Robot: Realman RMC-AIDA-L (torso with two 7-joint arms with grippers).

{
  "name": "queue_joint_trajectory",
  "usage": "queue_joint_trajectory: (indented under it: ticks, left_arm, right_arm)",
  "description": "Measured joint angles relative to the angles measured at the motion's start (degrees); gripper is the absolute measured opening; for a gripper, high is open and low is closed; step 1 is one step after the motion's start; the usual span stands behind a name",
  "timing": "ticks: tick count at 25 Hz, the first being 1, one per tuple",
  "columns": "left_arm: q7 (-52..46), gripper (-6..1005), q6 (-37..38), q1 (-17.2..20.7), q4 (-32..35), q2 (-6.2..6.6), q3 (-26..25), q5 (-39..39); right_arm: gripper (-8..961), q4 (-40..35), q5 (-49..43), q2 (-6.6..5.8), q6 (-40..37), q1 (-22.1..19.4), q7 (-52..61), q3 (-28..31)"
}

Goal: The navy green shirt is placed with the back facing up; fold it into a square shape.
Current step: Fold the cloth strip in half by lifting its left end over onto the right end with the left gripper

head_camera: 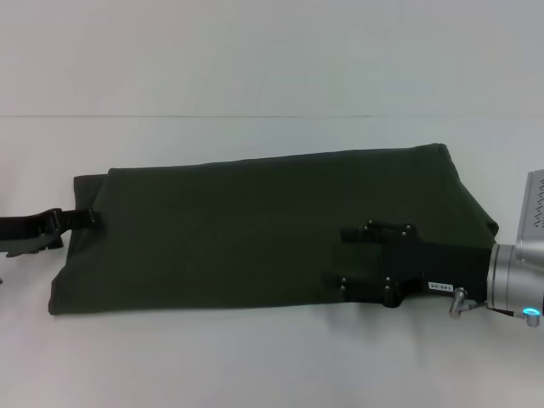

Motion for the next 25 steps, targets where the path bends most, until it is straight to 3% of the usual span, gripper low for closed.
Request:
queue_joint_trajectory:
  ticks: [25]
  left_arm:
    - [0.7,908,-1.4,0.0,-0.4,-0.75,0.1,-0.1]
  right_arm:
    - [826,0.0,0.0,0.00,0.2,0.2,0.0,0.0]
